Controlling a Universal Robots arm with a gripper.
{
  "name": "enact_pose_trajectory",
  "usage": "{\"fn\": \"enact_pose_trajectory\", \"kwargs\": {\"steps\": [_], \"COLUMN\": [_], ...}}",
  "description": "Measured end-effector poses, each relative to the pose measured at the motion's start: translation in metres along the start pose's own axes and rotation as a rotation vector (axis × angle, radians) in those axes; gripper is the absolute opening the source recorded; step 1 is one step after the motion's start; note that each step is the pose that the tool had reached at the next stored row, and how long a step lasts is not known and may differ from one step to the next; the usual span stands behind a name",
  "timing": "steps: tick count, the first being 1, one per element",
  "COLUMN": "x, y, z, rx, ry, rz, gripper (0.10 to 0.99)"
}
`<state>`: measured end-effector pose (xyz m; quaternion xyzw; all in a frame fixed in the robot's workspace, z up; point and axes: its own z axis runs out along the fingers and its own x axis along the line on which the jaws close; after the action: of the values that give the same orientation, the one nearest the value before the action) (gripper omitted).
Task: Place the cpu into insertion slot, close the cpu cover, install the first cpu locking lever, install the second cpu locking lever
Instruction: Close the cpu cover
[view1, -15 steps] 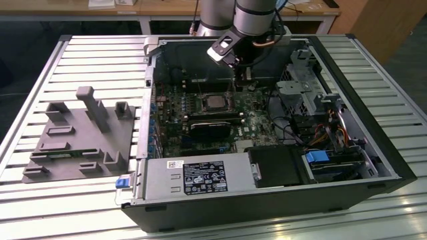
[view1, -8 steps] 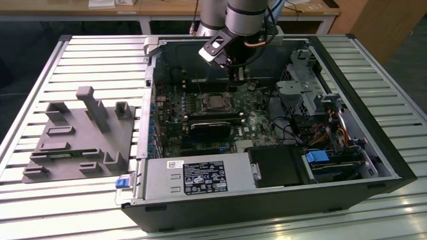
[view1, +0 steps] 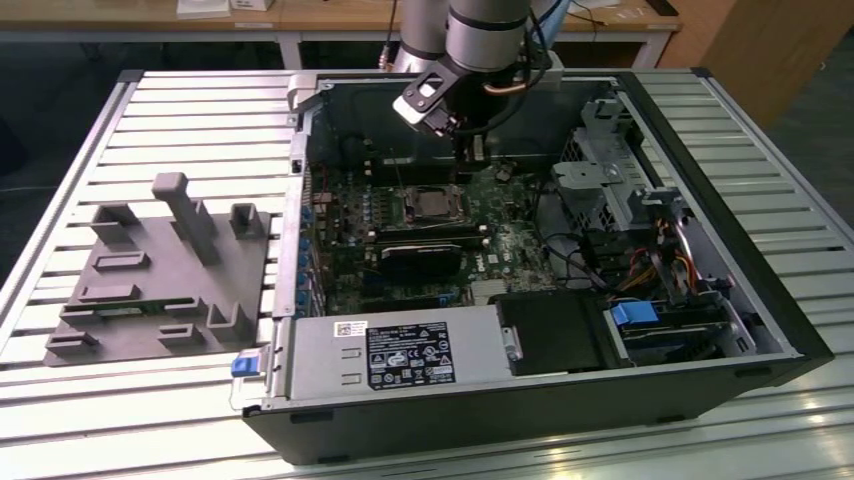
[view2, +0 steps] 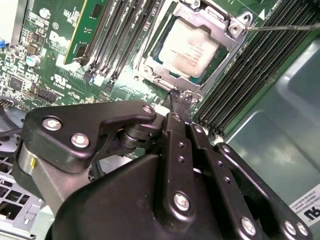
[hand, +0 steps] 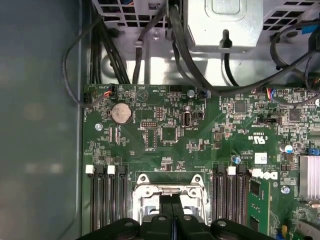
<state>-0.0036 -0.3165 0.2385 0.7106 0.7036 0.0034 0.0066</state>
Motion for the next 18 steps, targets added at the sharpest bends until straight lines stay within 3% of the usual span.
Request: {"fn": "enact_pose_trajectory", "kwargs": {"steps": [1, 5, 18], "x": [0.0, -0.0003, -0.0068], "y": [-0.0035, -0.0086, -0.0288], "z": [0.0009, 0.0024, 0.011], "rx": [-0.015, -0.03, -0.038], "ry": [0.0043, 0.0091, 0.0124], "rz": [-0.001, -0.004, -0.015], "gripper": [0.102, 0.102, 0.102]}}
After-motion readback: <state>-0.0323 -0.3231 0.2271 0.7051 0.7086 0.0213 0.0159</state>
